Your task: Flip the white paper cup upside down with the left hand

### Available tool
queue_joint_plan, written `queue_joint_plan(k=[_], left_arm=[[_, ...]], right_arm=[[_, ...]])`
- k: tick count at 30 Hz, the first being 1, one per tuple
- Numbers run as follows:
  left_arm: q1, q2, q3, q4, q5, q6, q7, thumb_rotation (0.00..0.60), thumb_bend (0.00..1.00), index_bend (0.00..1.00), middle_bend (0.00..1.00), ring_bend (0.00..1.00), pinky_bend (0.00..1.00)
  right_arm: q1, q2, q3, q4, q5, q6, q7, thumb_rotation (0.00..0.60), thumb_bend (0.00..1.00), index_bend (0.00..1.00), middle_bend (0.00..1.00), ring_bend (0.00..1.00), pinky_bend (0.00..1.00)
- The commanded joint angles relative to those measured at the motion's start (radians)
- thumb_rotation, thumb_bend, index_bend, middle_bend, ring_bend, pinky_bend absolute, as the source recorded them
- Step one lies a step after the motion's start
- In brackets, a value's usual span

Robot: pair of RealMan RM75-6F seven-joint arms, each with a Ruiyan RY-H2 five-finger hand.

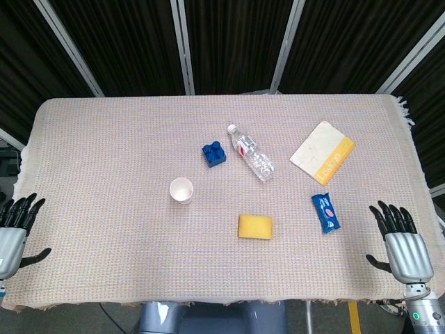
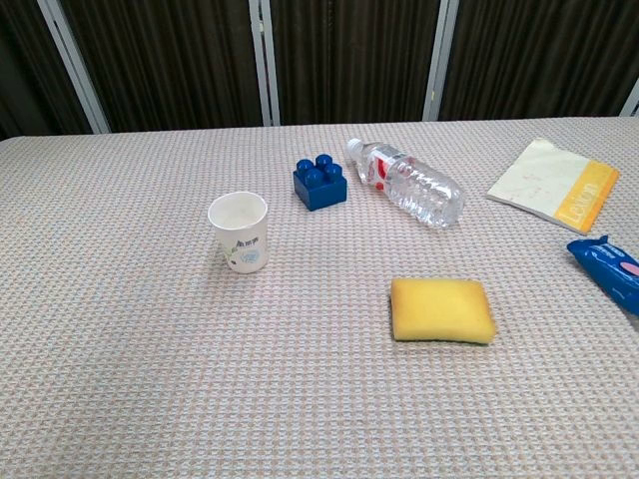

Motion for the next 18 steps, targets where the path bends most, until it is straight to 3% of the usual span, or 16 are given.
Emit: queue_joint_plan(k=[1, 18], left_arm=[[-0.001, 0.000, 0.001, 0.000, 0.002, 0.000, 0.000, 0.600, 0.04, 0.00, 0.00, 0.00, 0.00], [-0.008, 0.001, 0.004, -0.007, 0.002, -0.013, 0.008, 0.600, 0.05, 0.00, 0.00, 0.00, 0.00]], right_arm=[[-0.001, 0.000, 0.001, 0.001, -0.002, 0.003, 0.002, 0.600, 0.03, 0.06, 0.00, 0.00, 0.00], [-0.002, 0.003, -0.002, 0.000, -0.009, 0.002, 0.007, 0.600, 0.04, 0.06, 0.00, 0.00, 0.00]])
